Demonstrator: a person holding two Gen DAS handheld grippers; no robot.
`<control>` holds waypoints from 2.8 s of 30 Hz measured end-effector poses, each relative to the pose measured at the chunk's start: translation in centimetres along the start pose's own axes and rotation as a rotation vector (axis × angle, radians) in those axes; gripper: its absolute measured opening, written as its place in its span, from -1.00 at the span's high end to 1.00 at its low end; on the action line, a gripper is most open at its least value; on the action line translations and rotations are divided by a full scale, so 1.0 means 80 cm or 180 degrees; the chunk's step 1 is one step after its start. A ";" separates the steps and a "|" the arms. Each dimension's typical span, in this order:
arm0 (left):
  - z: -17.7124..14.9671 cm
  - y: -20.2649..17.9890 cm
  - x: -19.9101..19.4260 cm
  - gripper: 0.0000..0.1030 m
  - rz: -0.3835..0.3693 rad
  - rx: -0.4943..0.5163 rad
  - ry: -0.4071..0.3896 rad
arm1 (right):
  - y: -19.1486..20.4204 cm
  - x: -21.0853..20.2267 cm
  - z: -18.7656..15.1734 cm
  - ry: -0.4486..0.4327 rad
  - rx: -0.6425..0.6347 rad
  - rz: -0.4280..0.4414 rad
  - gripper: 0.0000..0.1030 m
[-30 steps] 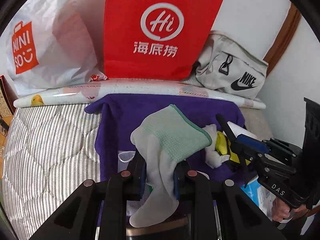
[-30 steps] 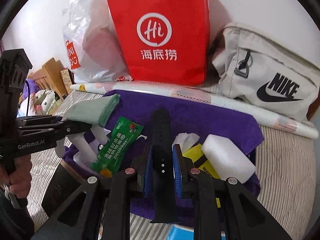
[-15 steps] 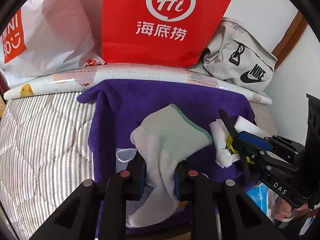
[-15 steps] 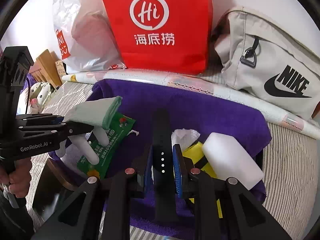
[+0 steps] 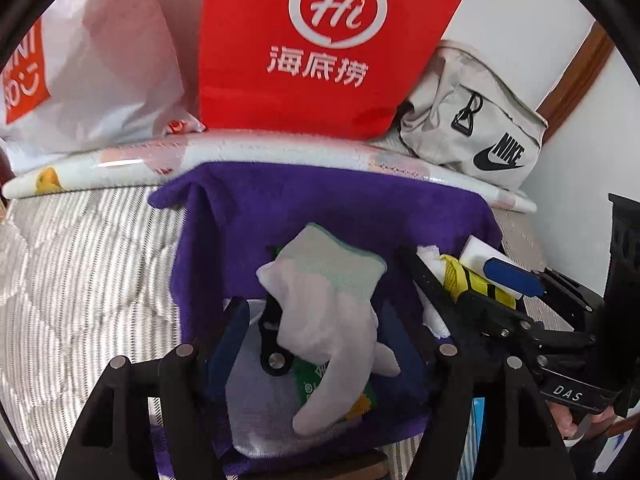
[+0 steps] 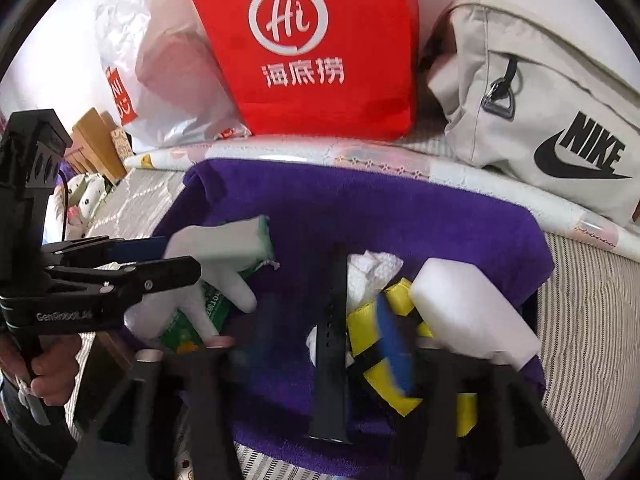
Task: Organize soft objects
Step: 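Open the left tool to drop the glove while the right tool releases the strap on the towel, then withdraw both open tools from the towel toward the remaining items, then close the right tool on the orange-print sachet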
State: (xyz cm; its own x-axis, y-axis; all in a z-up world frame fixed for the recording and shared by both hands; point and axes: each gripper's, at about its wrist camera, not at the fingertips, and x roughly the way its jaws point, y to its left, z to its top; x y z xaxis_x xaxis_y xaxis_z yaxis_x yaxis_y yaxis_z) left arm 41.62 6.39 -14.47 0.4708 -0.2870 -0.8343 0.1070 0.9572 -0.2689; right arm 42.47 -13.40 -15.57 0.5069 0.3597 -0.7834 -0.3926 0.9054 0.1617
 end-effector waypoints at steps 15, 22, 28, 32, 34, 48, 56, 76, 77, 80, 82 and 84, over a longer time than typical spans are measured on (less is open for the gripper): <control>-0.032 -0.005 -0.089 -0.31 0.0087 -0.0055 -0.0242 | 0.025 -0.097 -0.028 -0.0289 -0.0038 0.0001 -0.23; -0.073 -0.007 -0.143 -0.31 0.0119 -0.0042 -0.0399 | 0.053 -0.150 -0.073 -0.0402 -0.0106 0.0048 -0.23; -0.120 0.005 -0.181 -0.31 0.0193 -0.0084 -0.0494 | 0.078 -0.170 -0.115 -0.0379 -0.0177 0.0117 -0.26; -0.150 0.022 -0.195 -0.31 0.0200 -0.0180 -0.0506 | 0.091 -0.167 -0.140 -0.0290 -0.0198 0.0152 -0.26; -0.166 0.033 -0.198 -0.31 0.0199 -0.0255 -0.0505 | 0.096 -0.163 -0.149 -0.0249 -0.0214 0.0164 -0.26; -0.227 0.067 -0.164 -0.31 -0.0085 -0.0472 -0.0296 | 0.139 -0.100 -0.198 0.0151 -0.0628 0.0073 -0.26; -0.237 0.081 -0.159 -0.31 -0.0156 -0.0507 -0.0258 | 0.151 -0.048 -0.191 0.0418 -0.0972 -0.0017 -0.26; -0.262 0.078 -0.150 -0.31 -0.0196 -0.0589 -0.0084 | 0.146 -0.064 -0.208 0.0454 -0.0804 0.0447 0.76; -0.263 0.076 -0.150 -0.31 -0.0187 -0.0574 -0.0076 | 0.147 -0.069 -0.213 0.0439 -0.0788 0.0473 0.77; -0.268 0.068 -0.150 -0.31 -0.0193 -0.0527 -0.0050 | 0.146 -0.087 -0.225 0.0379 -0.0737 0.0508 0.81; -0.272 0.060 -0.150 -0.31 -0.0185 -0.0497 -0.0037 | 0.143 -0.099 -0.231 0.0333 -0.0689 0.0520 0.84; -0.275 0.051 -0.148 -0.31 -0.0205 -0.0459 -0.0015 | 0.138 -0.115 -0.240 0.0267 -0.0634 0.0536 0.88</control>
State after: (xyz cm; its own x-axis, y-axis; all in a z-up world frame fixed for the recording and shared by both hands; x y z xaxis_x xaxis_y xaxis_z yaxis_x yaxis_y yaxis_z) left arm 17.18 12.88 -16.26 0.4710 -0.3470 -0.8110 0.0103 0.9215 -0.3883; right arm 18.74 -11.08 -18.13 0.3596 0.4740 -0.8037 -0.6133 0.7692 0.1793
